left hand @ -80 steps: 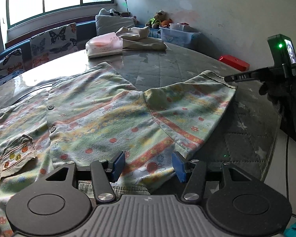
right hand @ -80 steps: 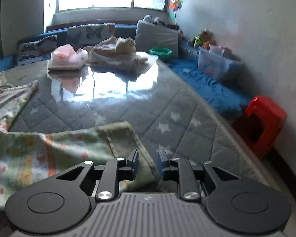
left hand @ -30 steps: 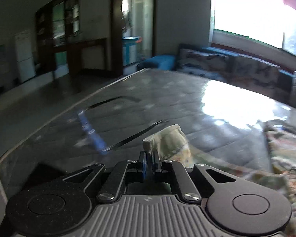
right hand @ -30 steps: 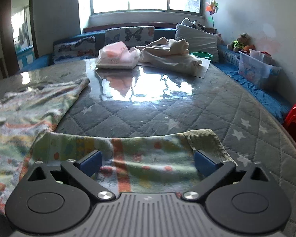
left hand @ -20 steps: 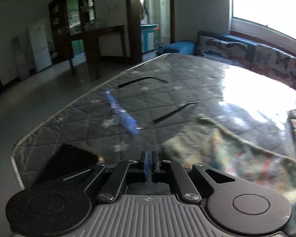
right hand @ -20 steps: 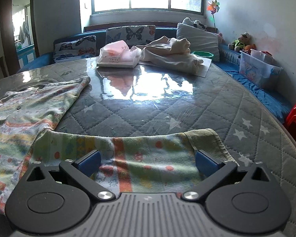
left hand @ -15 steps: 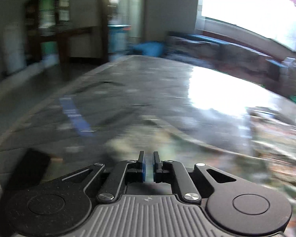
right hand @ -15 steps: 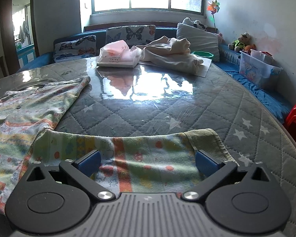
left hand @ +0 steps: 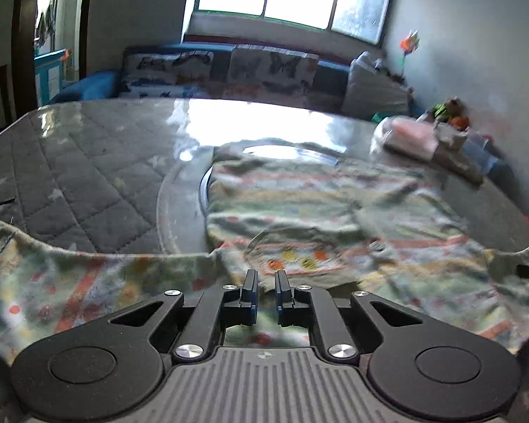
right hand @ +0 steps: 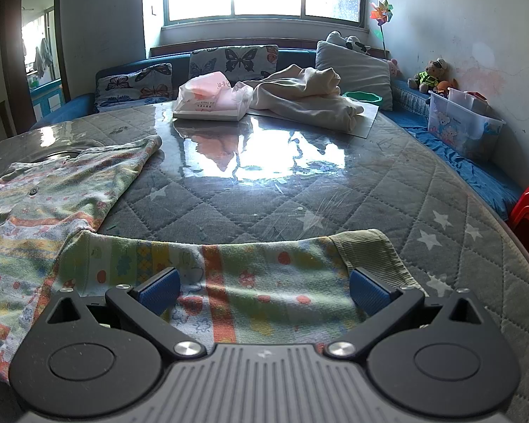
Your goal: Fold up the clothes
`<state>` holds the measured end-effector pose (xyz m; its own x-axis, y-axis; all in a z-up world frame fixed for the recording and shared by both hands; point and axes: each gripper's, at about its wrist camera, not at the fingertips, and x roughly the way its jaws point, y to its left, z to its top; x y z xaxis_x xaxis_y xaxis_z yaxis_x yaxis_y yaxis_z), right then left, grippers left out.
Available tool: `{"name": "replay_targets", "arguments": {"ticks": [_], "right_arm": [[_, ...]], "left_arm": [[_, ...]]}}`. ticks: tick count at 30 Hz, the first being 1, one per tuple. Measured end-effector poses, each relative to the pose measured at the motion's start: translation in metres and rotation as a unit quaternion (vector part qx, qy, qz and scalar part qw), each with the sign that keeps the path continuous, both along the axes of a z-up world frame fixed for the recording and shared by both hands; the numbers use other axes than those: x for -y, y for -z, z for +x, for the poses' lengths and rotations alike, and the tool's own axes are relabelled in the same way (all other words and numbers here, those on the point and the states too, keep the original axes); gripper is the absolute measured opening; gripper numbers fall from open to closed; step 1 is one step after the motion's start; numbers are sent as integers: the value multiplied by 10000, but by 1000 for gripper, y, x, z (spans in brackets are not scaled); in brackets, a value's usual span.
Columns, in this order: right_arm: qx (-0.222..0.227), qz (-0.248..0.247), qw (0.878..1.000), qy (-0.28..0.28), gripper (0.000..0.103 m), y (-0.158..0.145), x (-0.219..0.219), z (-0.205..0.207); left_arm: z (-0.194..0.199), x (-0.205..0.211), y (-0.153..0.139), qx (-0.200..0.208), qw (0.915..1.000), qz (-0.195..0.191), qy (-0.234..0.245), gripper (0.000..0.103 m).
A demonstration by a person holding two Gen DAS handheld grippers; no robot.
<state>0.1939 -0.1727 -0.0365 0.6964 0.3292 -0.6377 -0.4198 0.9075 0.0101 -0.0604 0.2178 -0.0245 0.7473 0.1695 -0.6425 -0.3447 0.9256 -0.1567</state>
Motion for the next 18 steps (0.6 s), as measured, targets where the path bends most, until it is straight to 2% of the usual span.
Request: {"name": "replay_targets", "arguments": {"ticks": [5, 13, 15, 18], "right_arm": [[-2, 2, 10000, 0, 103, 0, 0, 0], [-3, 2, 10000, 0, 103, 0, 0, 0], [-3, 2, 10000, 0, 103, 0, 0, 0], [-3, 3, 10000, 0, 103, 0, 0, 0]], "left_arm": [[-10, -18, 0, 123, 9996, -215, -109, 11], [-44, -31, 2, 127, 9993, -33, -349, 14], [-56, -28, 3, 141, 9993, 133, -315, 14], [-71, -21, 5, 109, 9979, 583, -274, 17]]}}
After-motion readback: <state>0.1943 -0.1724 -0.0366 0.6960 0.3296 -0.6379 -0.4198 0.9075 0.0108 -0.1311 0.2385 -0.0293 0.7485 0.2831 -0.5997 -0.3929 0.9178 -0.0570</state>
